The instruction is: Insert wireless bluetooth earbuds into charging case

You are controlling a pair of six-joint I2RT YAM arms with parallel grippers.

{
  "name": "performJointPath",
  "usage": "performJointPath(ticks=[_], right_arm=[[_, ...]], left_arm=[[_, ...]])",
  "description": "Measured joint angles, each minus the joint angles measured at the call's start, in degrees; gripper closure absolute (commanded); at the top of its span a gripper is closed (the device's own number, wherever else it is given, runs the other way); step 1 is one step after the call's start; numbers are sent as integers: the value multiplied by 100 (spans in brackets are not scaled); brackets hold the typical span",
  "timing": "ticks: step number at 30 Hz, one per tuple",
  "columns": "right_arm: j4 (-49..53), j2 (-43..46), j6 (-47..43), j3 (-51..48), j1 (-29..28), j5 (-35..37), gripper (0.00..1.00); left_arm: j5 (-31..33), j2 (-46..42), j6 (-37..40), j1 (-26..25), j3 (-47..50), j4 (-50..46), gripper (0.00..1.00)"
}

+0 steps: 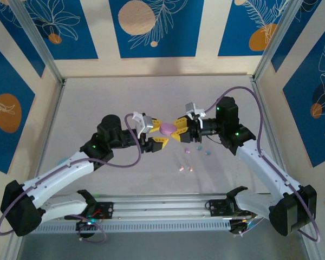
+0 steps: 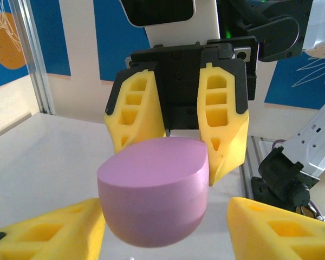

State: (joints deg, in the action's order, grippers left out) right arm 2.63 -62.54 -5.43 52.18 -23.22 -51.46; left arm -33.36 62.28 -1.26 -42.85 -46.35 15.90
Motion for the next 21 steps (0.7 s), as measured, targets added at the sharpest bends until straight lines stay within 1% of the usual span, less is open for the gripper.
performJointPath(ticks=[2, 5, 10, 18, 21], right_arm=[[-4, 2, -15, 0, 0, 2, 69], [-44, 9, -52, 0, 0, 15, 69], [-175, 66, -79, -46, -2, 31, 69], [-339, 221, -203, -197, -31, 136, 69], [-372, 260, -214, -247, -35, 177, 69]], left_arm=[[-52, 31, -74, 0, 0, 92, 43], [-114, 63, -227, 4, -9, 195, 44], [-177, 122, -472, 9, -11, 369, 50], [-328, 203, -754, 9, -33, 553, 49], [-372, 243, -831, 9, -44, 603, 51]])
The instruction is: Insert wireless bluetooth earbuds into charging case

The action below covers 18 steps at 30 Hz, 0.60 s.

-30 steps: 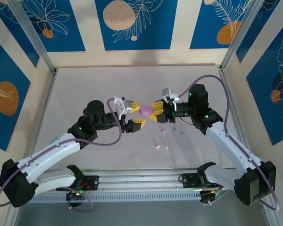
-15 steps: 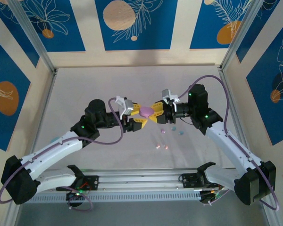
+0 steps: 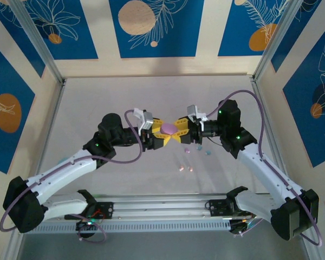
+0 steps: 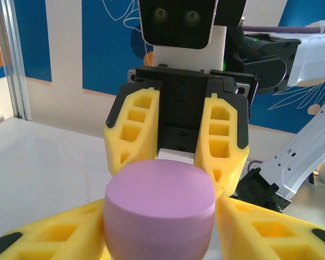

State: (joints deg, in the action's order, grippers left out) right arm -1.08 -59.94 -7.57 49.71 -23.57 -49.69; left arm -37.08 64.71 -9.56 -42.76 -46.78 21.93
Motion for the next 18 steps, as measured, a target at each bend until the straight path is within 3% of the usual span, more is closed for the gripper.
performJointPath(ticks=[18], right_arm=[[-109, 15, 208, -2, 11, -96, 69]], left_arm=[[-195, 52, 66, 17, -83, -37, 59]])
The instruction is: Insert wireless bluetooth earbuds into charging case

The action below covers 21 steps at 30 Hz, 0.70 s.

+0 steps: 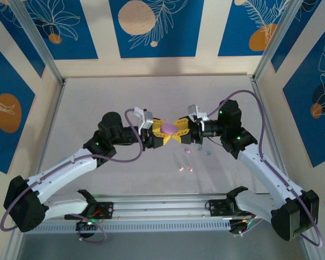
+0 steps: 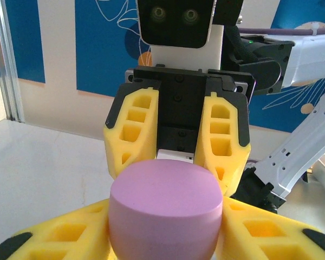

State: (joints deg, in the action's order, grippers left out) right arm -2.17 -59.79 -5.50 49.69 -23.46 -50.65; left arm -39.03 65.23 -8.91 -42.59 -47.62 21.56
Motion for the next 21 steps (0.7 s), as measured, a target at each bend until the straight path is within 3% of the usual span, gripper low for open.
performJointPath(ticks=[7, 18, 21], right_arm=[[-17, -79, 170, 20, 42, -118, 62], [136, -376, 1145, 382, 214, -328, 53], [103, -363, 1196, 424, 249, 37, 52]], left_arm=[[-39, 2, 42, 22, -50, -144, 70], [85, 0, 127, 79, -70, -144, 73], [-15, 0, 153, 70, -70, -267, 73]])
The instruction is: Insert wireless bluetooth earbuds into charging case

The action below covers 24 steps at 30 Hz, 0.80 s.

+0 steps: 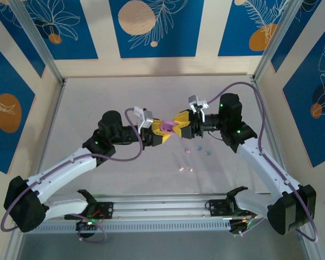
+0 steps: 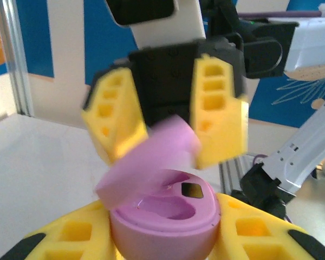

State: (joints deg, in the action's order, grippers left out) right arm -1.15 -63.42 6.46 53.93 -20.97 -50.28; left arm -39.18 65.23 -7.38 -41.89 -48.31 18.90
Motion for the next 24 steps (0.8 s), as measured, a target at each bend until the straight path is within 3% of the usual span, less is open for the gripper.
performJointPath(ticks=[10, 24], right_arm=[[188, 195, -730, 2, -350, 839, 61], [719, 107, -1491, 332, -485, 831, 95]], left_arm=[[-166, -2, 0, -24, 0, -4, 73], [-275, -2, 2, -28, 0, -39, 64]])
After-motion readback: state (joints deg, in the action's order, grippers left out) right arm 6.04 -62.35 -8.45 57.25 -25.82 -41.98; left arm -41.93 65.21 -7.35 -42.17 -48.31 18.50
